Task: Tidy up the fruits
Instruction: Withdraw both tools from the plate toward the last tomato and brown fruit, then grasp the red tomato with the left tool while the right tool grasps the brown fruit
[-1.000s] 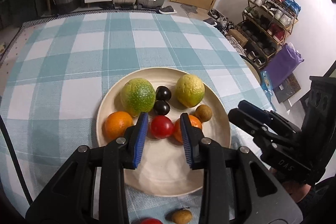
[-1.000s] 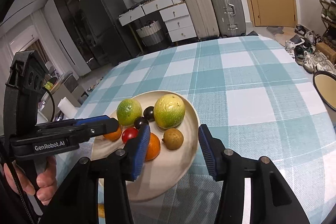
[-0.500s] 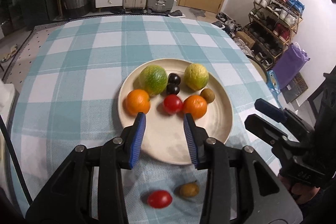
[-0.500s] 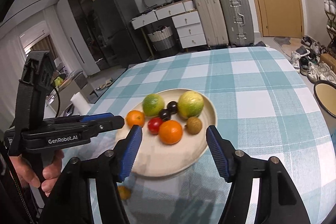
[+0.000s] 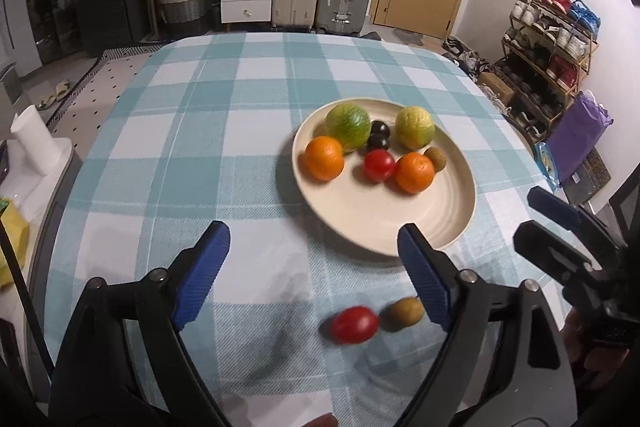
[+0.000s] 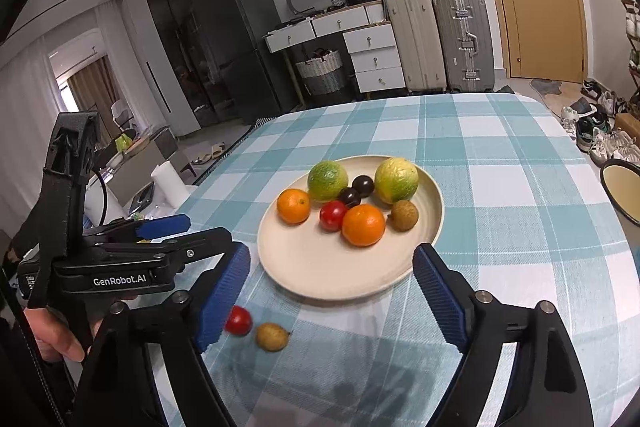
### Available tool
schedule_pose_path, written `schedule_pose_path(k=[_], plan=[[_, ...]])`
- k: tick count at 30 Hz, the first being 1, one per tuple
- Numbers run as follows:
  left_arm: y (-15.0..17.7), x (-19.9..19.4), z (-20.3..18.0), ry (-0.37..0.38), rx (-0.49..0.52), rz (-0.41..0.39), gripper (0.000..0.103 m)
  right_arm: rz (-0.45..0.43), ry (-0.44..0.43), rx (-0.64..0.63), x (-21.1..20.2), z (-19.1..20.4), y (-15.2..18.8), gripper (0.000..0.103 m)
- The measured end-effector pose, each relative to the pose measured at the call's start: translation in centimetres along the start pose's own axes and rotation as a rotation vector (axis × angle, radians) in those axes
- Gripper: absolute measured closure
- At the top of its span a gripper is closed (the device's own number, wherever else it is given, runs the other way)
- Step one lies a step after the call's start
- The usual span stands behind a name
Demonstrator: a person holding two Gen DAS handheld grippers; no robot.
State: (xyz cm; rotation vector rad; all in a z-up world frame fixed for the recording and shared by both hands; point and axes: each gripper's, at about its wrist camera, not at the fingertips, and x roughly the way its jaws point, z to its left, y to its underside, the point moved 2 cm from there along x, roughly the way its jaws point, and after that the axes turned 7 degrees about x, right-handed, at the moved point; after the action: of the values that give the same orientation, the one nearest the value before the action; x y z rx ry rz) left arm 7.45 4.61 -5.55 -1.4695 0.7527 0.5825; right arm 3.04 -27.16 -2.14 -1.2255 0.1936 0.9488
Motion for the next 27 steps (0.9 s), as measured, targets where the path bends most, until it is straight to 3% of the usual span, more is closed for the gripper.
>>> schedule_pose_path(k=[4, 13, 27], plan=[[1.2, -0.3, 0.6, -0.037, -0.035, 0.005, 0.001, 0.005, -0.005, -0.007, -0.4, 0.6, 0.7, 0.015], [4.2, -0.4, 0.4, -0.064, -0.04, 0.028, 0.001, 0.052, -0.004, 0.005, -0.4, 1.3, 3.4, 0.015], [6.5, 1.1, 0.0, -0.037, -0.036, 0.075, 0.001, 0.105, 0.013, -0.002, -0.6, 1.4, 7.3, 0.015]])
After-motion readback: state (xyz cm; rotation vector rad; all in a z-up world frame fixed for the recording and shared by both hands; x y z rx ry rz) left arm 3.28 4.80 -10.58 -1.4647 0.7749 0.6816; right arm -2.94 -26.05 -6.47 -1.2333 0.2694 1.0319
